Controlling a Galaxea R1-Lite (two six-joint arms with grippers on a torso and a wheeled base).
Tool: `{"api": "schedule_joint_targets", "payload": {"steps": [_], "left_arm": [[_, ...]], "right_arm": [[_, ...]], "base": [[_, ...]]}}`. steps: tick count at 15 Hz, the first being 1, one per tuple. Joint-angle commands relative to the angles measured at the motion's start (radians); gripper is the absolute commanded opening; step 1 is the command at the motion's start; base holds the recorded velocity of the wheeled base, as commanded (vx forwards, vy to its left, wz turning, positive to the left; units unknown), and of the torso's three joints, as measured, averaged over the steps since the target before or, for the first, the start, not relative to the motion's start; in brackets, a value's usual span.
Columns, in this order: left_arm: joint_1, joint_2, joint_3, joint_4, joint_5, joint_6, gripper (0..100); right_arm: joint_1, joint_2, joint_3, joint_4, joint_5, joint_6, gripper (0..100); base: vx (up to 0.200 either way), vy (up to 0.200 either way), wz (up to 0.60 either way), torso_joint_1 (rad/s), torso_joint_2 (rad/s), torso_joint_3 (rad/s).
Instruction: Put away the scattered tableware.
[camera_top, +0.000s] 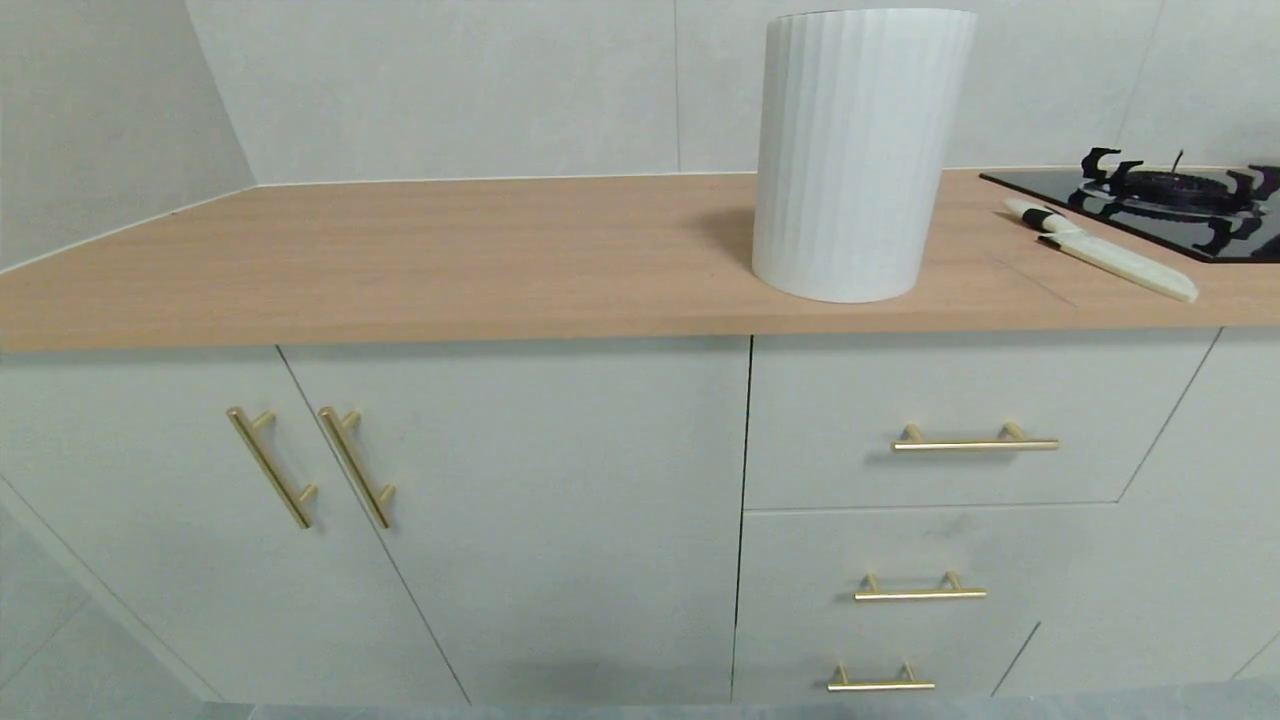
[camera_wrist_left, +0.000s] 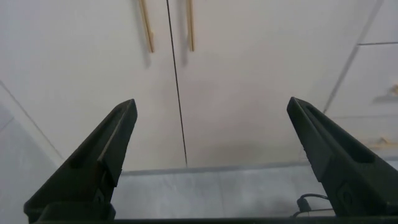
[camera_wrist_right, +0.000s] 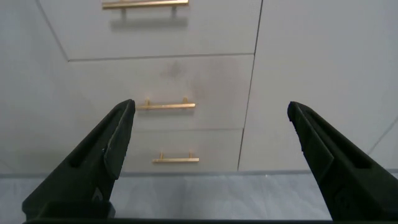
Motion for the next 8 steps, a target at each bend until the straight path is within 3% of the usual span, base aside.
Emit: {"api": "schedule_joint_targets", "payload": {"steps": [1, 5, 8], "left_arm": [[0.0, 0.0, 0.0, 0.0, 0.0, 0.0, 100], [0.0, 0.0, 0.0, 0.0, 0.0, 0.0, 100], [0.0, 0.0, 0.0, 0.0, 0.0, 0.0, 100]], "right_arm": [[0.0, 0.002, 0.0, -0.001, 0.0, 0.0, 100], [0.0, 0.002, 0.0, -0.001, 0.0, 0.0, 100], [0.0, 0.002, 0.0, -0.001, 0.0, -0.001, 100]], "base": [[0.2, 0.0, 0.0, 0.002, -0.01, -0.002], [0.2, 0.0, 0.0, 0.001, 0.0, 0.002], [0.0, 0.0, 0.0, 0.0, 0.0, 0.0]]}}
